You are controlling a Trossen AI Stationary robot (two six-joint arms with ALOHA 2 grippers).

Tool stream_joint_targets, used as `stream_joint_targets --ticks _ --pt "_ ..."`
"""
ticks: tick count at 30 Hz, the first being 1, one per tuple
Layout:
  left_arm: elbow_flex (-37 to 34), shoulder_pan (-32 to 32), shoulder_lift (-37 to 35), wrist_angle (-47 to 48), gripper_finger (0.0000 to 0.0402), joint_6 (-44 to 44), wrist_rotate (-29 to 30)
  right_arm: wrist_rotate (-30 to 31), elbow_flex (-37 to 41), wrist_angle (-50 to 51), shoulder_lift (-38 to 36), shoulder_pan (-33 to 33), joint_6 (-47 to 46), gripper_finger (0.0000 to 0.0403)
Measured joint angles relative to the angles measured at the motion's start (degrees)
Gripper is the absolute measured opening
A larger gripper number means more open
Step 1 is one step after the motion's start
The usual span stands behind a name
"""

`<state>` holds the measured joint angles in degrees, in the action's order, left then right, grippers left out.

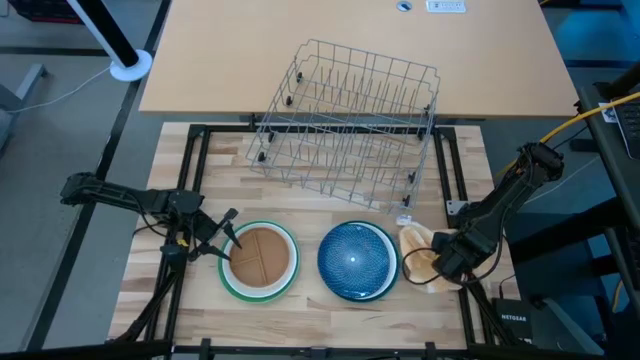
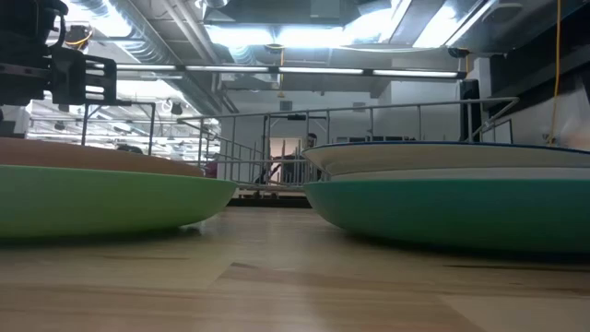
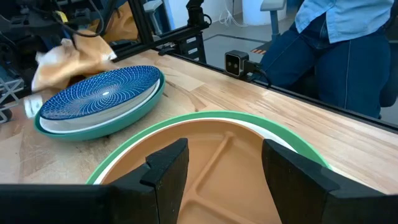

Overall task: Sort dishes
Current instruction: Remove the towel from the blue plate, then put the brown plate in the dish rack

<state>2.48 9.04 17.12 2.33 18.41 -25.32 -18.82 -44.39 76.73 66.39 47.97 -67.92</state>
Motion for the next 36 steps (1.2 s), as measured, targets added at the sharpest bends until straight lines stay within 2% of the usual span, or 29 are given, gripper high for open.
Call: stream_joint_targets --ticks 3,10,16,19,22,27,31,36 --pt "0.0 0.0 0.0 0.0 0.0193 0.0 0.0 -1.0 -1.6 -0.2 0.0 0.0 -1.3 0.0182" --pt "0.0 0.0 0.0 0.0 0.0193 0.0 0.0 7.1 -7.1 0.4 0.0 0.0 -1.2 0.0177" --pt "0.0 0.0 0.0 0.0 0.0193 0.0 0.0 9.6 -12.9 1.0 0.0 0.0 -1.3 0.0177" --pt "0.0 0.0 0.0 0.0 0.0193 0.0 0.0 16.1 -15.6 -1.1 0.0 0.0 -1.3 0.0177" --pt "0.0 0.0 0.0 0.0 0.0193 0.0 0.0 26.6 -16.9 -6.2 0.0 0.0 0.1 0.0177" --pt "0.0 0.0 0.0 0.0 0.0193 0.0 0.0 41.4 -16.9 -19.1 1.6 0.0 9.6 0.0177" --pt "0.0 0.0 0.0 0.0 0.0193 0.0 0.0 47.7 -16.9 -26.9 5.2 0.0 16.7 0.0177" --pt "0.0 0.0 0.0 0.0 0.0193 0.0 0.0 51.2 -16.9 -33.1 9.6 0.0 20.5 0.0177"
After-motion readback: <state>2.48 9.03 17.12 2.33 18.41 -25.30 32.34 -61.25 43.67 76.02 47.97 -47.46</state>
